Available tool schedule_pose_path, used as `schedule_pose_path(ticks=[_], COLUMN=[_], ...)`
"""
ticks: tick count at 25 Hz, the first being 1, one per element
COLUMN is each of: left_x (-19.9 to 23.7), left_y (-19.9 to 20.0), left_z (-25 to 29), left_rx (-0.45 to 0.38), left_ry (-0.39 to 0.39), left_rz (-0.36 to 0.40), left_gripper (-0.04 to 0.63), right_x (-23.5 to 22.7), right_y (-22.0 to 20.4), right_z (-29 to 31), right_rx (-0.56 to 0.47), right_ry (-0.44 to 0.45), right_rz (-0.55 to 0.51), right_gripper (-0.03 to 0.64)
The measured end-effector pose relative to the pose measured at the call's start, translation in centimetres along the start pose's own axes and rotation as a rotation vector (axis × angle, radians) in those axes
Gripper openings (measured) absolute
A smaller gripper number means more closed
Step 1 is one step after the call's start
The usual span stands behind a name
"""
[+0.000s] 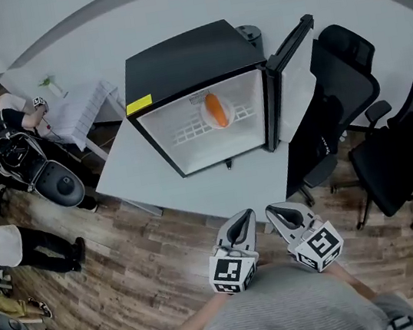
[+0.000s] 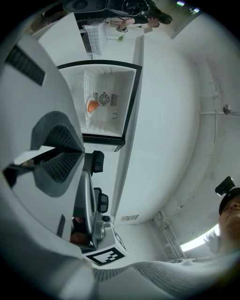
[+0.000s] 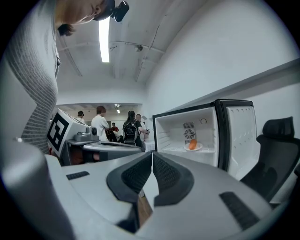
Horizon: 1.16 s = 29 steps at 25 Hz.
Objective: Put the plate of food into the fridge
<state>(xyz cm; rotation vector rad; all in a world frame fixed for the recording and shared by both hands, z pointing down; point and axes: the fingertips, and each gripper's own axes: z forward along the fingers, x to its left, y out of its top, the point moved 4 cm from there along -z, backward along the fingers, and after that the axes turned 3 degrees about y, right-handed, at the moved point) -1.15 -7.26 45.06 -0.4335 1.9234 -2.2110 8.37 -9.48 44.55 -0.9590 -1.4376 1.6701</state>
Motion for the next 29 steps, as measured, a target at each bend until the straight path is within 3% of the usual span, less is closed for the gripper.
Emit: schedule_pose_path(ticks=[6, 12, 29], left_x=[-0.1, 0.3, 1.4], left_y=[0.0, -0.5, -0.8], left_z=[0.3, 0.2, 0.3], left_rx=[0.001, 0.037, 0.037], left_ry=[-0.023, -0.022, -0.043], left_rz=[0.007, -0.017, -0.034], left_gripper=[0.011, 0.011, 0.011], right_x=[0.1, 0.2, 0.6], right_y=[-0.3, -0.4, -0.5], right_z=[0.2, 0.7, 1.5], right_rx=[0.045, 0.041, 0.053], right_ry=[-0.012, -0.015, -0.037], right_rz=[-0.029, -0.012, -0.006], right_gripper=[0.014, 0.014, 0.014])
